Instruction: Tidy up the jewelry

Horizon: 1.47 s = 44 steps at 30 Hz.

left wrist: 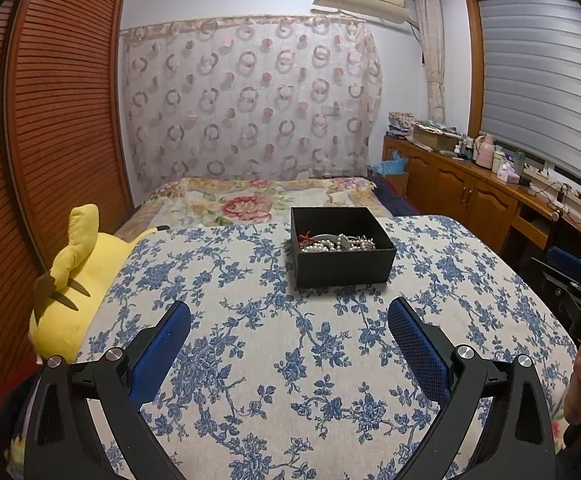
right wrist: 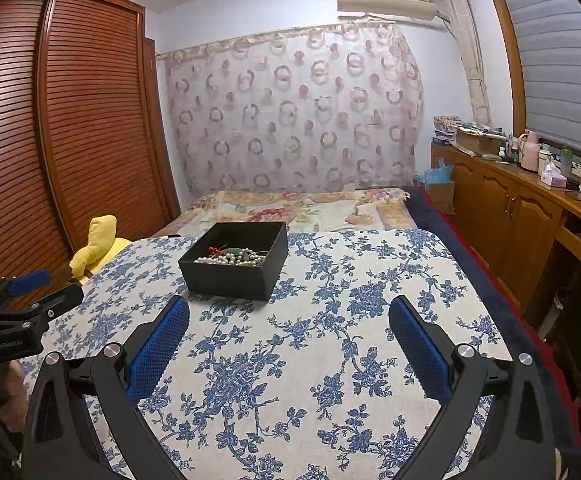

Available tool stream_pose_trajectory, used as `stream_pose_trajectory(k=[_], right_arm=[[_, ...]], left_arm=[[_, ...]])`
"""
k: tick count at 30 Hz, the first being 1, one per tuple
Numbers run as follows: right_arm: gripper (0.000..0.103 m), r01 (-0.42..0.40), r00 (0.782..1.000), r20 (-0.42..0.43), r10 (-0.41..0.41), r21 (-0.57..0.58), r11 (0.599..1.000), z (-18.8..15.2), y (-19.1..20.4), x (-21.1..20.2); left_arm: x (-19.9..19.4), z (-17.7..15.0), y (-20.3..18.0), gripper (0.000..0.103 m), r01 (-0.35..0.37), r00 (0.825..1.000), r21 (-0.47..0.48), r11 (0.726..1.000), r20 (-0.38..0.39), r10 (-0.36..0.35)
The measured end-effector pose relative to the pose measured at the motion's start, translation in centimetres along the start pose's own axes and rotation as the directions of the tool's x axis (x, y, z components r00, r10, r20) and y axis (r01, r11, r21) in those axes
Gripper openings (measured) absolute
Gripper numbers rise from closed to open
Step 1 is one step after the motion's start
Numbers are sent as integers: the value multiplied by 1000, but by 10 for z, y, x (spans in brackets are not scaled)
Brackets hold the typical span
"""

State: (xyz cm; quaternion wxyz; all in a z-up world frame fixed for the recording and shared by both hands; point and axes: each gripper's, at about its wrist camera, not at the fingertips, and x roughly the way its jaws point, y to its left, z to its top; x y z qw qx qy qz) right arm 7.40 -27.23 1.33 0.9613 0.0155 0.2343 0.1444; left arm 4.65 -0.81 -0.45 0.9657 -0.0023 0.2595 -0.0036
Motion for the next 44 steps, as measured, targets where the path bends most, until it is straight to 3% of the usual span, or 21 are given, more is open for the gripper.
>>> stream_pose_trajectory(k=[44], right_arm=[[101, 0, 1000, -1, 0, 1, 1000, 1, 0, 0]], left_arm=[[-2, 1, -1, 95, 3, 1000, -2, 1000, 9, -3]])
